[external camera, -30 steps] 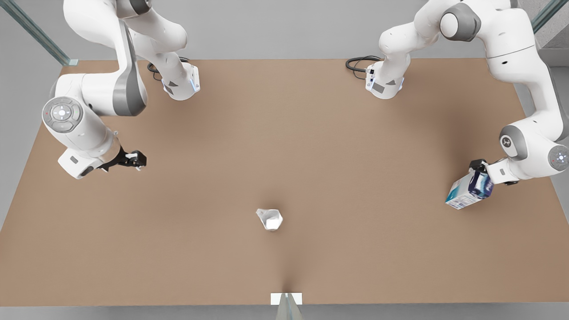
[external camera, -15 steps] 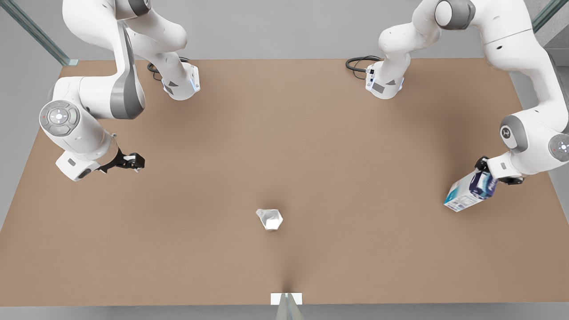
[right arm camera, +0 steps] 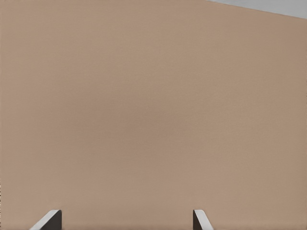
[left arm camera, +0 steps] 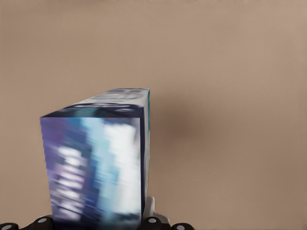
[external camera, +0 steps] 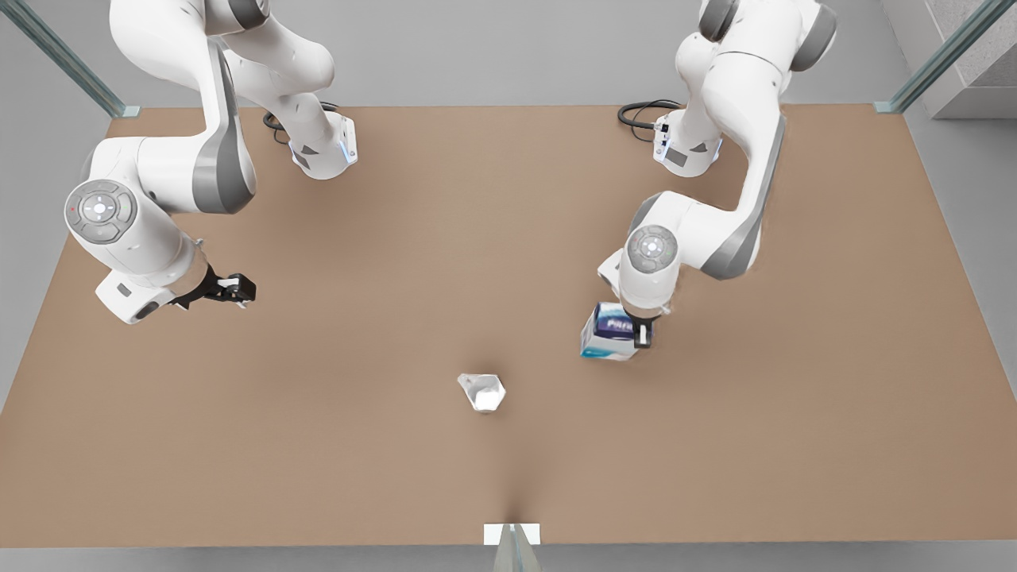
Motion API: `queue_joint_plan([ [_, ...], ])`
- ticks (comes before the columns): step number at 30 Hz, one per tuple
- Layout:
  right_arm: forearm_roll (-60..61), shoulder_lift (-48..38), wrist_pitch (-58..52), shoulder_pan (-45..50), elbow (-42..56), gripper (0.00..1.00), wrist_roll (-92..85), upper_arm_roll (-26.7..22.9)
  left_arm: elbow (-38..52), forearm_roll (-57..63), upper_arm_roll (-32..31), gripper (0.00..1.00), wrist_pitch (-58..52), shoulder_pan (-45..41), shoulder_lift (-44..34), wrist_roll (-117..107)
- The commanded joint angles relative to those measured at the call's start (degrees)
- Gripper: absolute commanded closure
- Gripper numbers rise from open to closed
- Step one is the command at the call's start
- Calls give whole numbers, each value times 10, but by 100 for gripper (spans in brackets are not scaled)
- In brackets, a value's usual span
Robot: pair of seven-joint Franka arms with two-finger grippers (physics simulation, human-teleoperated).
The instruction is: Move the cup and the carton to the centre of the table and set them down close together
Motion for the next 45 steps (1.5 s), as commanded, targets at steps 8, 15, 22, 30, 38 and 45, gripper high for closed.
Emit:
queue_joint_plan([
  [8, 0, 1, 1, 0, 0, 0, 0, 0, 43, -92, 0, 36, -10, -103, 58, -118],
  [15, 0, 1, 3, 0, 0, 0, 0, 0, 128, -137, 64, 36, -12, -190, 126, -244],
  [22, 0, 1, 3, -3, 0, 0, 0, -1, 137, -137, 59, 34, -6, -198, 140, -244],
  [30, 0, 1, 4, -3, 1, 0, 0, -1, 133, -134, 59, 0, 24, -200, 143, -208],
  [38, 0, 2, 6, -3, 1, 0, 0, -1, 135, -137, 59, 0, 22, -196, 140, -207],
  [45, 0, 4, 6, -4, 1, 0, 0, -1, 159, -183, 63, 0, -51, -161, 95, -208],
])
